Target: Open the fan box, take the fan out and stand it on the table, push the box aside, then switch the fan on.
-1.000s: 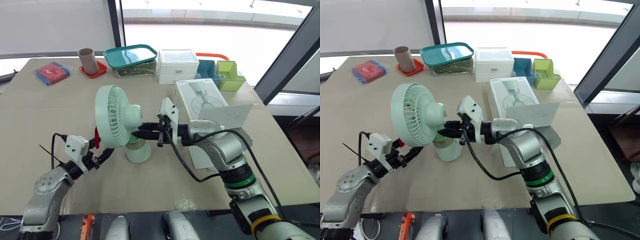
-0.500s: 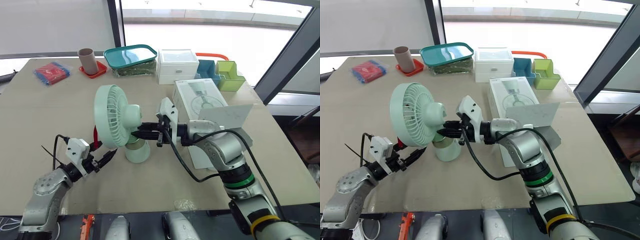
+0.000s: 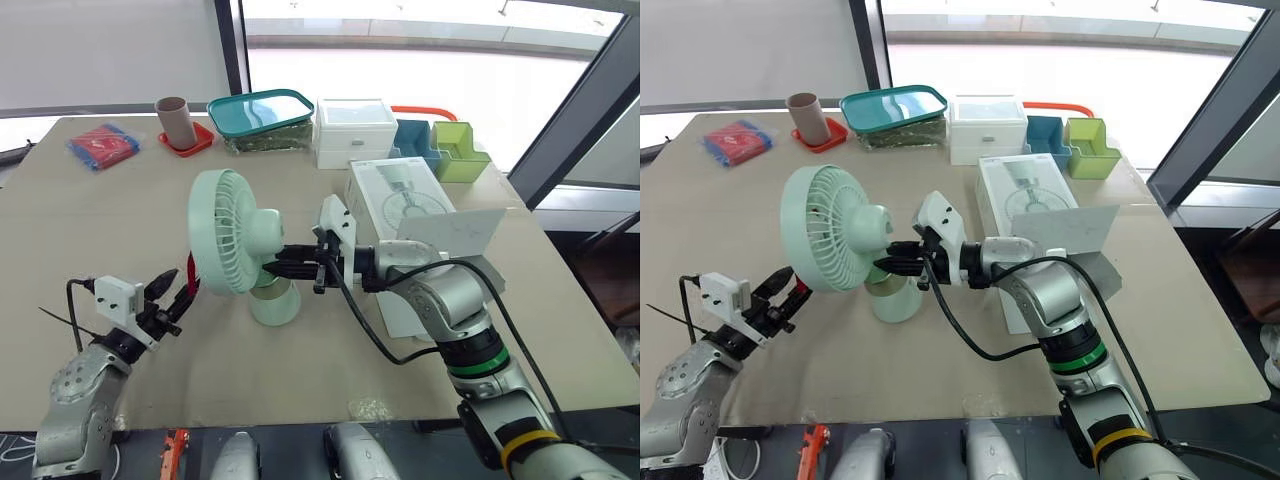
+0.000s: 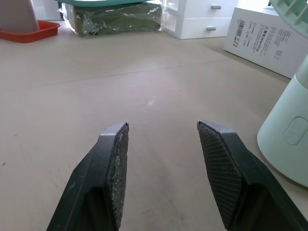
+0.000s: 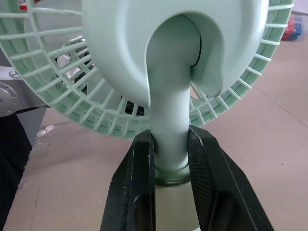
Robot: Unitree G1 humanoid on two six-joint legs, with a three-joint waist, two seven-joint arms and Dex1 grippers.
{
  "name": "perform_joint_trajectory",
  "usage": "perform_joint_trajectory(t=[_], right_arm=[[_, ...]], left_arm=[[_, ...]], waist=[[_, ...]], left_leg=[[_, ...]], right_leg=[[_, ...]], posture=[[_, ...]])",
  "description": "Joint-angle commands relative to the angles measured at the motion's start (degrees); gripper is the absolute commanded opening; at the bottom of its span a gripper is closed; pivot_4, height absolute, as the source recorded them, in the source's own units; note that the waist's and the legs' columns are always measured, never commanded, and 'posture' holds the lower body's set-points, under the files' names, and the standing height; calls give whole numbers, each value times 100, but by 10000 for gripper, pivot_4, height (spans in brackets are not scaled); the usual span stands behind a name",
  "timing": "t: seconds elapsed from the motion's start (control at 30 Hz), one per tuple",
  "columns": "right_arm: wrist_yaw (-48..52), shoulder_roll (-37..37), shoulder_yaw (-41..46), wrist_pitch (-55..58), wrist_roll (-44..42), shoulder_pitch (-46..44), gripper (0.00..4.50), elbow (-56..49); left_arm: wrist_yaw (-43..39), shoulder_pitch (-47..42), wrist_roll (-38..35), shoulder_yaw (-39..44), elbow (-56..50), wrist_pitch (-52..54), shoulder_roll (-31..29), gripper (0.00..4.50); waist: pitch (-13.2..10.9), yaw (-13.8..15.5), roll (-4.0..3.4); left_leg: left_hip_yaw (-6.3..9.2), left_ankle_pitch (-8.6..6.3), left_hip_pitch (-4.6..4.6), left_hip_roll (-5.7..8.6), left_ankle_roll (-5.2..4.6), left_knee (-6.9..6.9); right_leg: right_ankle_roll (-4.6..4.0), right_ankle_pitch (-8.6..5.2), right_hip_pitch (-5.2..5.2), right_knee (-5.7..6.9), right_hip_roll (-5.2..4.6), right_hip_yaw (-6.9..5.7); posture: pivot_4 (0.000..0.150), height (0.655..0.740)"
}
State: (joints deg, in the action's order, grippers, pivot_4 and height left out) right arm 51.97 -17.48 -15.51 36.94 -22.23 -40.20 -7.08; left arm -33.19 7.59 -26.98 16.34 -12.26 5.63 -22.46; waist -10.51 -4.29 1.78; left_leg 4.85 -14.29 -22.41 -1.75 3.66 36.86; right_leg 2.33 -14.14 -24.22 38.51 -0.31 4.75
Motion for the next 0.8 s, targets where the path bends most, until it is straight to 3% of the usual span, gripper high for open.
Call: perform_joint_trajectory(t=[0.03, 0.17, 0.3, 0.43, 0.6, 0.67, 0.8], right_arm=[[8, 38, 160, -136, -122, -68, 4188, -224], [28, 46, 124, -139, -111, -76, 4188, -196], [25, 53, 121, -132, -113, -83, 4188, -186], [27, 57, 109, -123, -106, -81, 4188, -191], [46, 39, 100, -129, -101, -80, 4188, -189], [41, 40, 102, -128, -95, -90, 4188, -185], [48, 41, 99, -146, -87, -109, 4188, -169]], left_arm=[[-56, 230, -136, 182, -432, 122, -143, 21429], [-778, 578, -656, 256, -733, 92, -372, 21429], [-810, 746, -1376, 554, -1155, 499, -479, 21429], [-932, 967, -1250, 493, -1241, 512, -574, 21429], [-556, 788, -522, 246, -1007, 444, -611, 21429], [-1181, 801, -990, 317, -947, 197, -497, 21429], [-882, 594, -415, 184, -569, 179, -553, 21429]], waist=[[0, 1, 0], [0, -3, 0], [0, -2, -1], [-1, -4, -1], [0, -2, -1], [0, -3, 0], [-1, -2, -1]], left_leg=[[0, 0, 0, 0, 0, 0], [-2, 0, 1, -1, 0, 0], [-1, 0, 1, -2, 0, 0], [-2, 0, 2, -1, 0, 0], [-1, 0, 1, 0, 0, 0], [-2, 1, 1, 0, 0, 1], [-1, 0, 1, -1, 0, -1]], right_leg=[[0, 0, 0, 0, 0, 0], [0, 0, 0, 0, 2, 1], [-1, -1, 0, 0, 3, 0], [-1, -1, 0, 0, 3, 1], [-1, -1, 1, 0, 4, 1], [-1, -1, 1, 0, 4, 2], [-2, -2, 0, 0, 4, 0]], posture=[[1500, 7400], [1500, 7400], [1500, 7400], [1500, 7400], [1500, 7400], [1500, 7400], [1500, 7400]])
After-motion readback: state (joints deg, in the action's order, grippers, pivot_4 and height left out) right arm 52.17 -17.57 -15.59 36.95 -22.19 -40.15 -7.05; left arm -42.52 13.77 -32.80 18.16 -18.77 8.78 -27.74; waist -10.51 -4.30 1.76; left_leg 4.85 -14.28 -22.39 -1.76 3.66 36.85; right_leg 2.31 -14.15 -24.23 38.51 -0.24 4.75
